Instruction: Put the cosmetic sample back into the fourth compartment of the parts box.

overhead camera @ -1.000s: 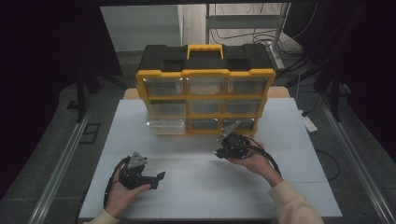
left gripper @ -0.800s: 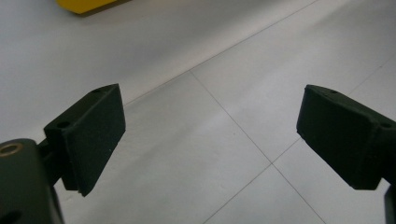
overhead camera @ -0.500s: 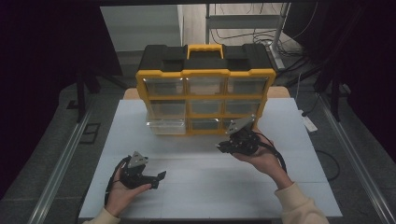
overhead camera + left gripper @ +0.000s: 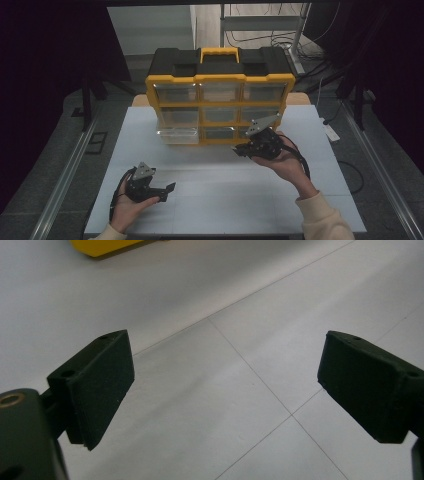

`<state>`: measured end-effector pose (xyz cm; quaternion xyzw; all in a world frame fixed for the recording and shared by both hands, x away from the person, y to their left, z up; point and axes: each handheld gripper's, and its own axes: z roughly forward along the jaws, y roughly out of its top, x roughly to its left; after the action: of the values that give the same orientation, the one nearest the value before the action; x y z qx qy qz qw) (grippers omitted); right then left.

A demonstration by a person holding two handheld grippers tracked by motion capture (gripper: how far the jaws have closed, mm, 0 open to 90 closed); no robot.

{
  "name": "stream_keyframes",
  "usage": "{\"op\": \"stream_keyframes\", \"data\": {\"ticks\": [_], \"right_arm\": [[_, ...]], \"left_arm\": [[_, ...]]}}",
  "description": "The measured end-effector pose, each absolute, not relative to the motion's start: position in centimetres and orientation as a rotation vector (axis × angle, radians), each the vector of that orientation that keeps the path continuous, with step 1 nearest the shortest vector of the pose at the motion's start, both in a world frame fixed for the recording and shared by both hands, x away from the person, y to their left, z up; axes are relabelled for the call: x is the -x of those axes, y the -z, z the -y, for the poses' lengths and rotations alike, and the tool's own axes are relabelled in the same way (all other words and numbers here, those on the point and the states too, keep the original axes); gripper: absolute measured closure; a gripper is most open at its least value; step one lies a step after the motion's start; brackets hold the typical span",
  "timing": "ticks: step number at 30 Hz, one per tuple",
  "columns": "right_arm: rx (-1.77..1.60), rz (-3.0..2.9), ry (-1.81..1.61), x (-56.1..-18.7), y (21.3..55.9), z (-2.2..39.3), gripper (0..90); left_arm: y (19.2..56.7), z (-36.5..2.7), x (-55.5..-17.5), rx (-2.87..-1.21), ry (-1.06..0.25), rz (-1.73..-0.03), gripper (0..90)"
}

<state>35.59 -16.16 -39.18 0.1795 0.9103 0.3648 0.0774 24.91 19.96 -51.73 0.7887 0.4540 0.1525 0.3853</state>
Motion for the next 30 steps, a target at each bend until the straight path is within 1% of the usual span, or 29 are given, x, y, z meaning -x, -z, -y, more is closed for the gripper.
{"op": "stream_keyframes", "data": {"ticks": [6, 10, 18, 30], "right_arm": [[-0.514, -2.701, -1.114, -36.3, 36.3, 15.7, 81.9], [-0.509, -2.691, -1.119, -36.8, 35.2, 15.5, 81.9], [-0.496, -2.682, -1.124, -37.4, 33.6, 14.6, 81.9], [-0.489, -2.66, -1.153, -38.4, 32.0, 13.7, 81.9]], "left_arm": [[51.8, -20.1, -24.9, -2.008, -0.384, -1.162, 8.8], [51.8, -20.1, -24.9, -2.007, -0.386, -1.164, 8.8], [51.9, -20.1, -24.9, -2.007, -0.387, -1.166, 8.8], [51.8, -20.1, -24.8, -2.008, -0.386, -1.165, 8.8]]}}
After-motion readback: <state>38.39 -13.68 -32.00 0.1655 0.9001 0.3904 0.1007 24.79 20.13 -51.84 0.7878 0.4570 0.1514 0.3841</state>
